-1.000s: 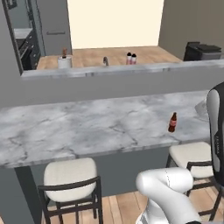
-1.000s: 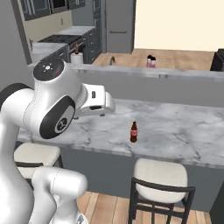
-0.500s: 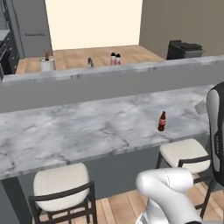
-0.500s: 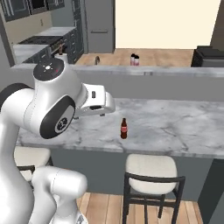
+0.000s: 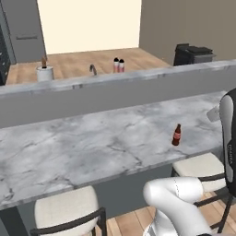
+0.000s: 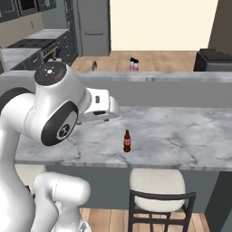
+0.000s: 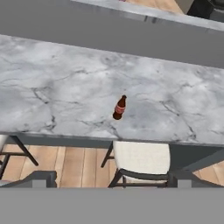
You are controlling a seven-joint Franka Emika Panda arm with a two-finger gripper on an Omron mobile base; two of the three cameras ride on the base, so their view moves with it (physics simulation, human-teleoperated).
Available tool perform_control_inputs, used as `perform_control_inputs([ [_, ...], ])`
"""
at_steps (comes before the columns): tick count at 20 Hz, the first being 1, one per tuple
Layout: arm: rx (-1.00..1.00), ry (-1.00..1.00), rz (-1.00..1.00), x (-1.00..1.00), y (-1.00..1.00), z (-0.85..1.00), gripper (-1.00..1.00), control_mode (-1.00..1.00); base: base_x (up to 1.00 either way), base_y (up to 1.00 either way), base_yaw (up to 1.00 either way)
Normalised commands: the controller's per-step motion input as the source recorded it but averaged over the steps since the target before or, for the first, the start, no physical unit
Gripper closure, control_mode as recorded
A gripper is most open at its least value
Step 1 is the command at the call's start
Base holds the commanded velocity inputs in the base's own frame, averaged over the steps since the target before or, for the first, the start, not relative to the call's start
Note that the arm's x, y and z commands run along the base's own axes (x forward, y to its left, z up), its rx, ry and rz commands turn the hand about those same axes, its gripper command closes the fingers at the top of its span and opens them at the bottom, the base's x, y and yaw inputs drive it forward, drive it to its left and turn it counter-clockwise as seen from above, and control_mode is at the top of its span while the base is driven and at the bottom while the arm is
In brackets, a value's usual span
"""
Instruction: Place the large bottle from the dining counter next to the other large bottle outside the sink, and place the small bottle from the dining counter next to the other small bottle inside the sink.
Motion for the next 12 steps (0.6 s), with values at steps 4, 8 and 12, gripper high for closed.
perform_control_inputs([
  [4,0.0,0.0,0.0,0.0,0.0,0.0,-1.0,1.0,0.56,0.58,-0.04],
  [8,0.0,0.0,0.0,0.0,0.0,0.0,-1.0,1.0,0.63,0.48,-0.04],
  [12,0.0,0.0,0.0,0.0,0.0,0.0,-1.0,1.0,0.73,0.3,-0.06],
])
